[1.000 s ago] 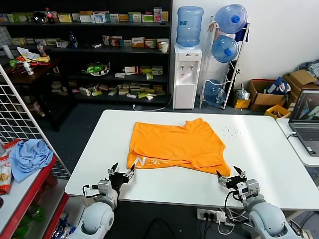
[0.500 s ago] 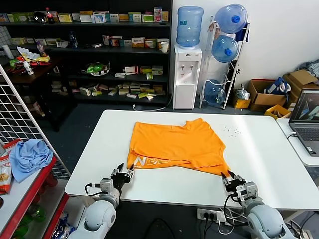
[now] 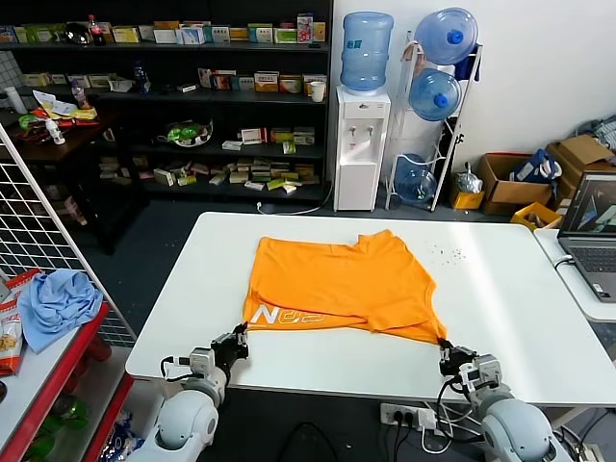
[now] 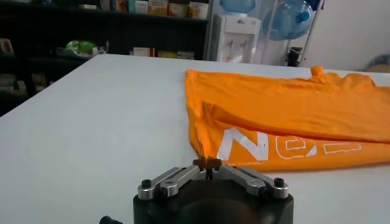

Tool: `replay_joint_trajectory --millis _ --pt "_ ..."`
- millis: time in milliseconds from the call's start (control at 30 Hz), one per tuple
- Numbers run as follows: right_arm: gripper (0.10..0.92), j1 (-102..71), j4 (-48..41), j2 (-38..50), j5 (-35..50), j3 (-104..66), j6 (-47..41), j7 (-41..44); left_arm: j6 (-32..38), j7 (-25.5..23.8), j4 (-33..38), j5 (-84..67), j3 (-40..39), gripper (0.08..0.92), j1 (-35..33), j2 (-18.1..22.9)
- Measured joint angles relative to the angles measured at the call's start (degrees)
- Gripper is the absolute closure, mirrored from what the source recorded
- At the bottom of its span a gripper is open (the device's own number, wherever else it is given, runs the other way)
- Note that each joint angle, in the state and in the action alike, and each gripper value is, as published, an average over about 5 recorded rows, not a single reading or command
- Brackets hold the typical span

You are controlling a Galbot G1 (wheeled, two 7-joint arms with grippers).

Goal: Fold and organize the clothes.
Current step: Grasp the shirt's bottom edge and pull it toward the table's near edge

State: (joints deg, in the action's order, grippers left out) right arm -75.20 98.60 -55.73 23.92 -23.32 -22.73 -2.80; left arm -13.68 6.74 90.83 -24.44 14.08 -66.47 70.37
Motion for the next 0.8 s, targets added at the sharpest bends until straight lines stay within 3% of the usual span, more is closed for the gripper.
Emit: replay_joint_trajectory --millis 400,800 --pt "0.901 -4.30 4.63 3.28 1.02 -1.32 -1.92 -0.45 -2.11 0.74 4.52 -1.49 0.97 0.904 -3.20 -3.31" --pt "0.901 -11.31 10.65 4.33 0.70 -2.86 -4.04 -1.66 -3.97 2.19 12.36 -0.58 1.02 0.904 -10.73 -5.68"
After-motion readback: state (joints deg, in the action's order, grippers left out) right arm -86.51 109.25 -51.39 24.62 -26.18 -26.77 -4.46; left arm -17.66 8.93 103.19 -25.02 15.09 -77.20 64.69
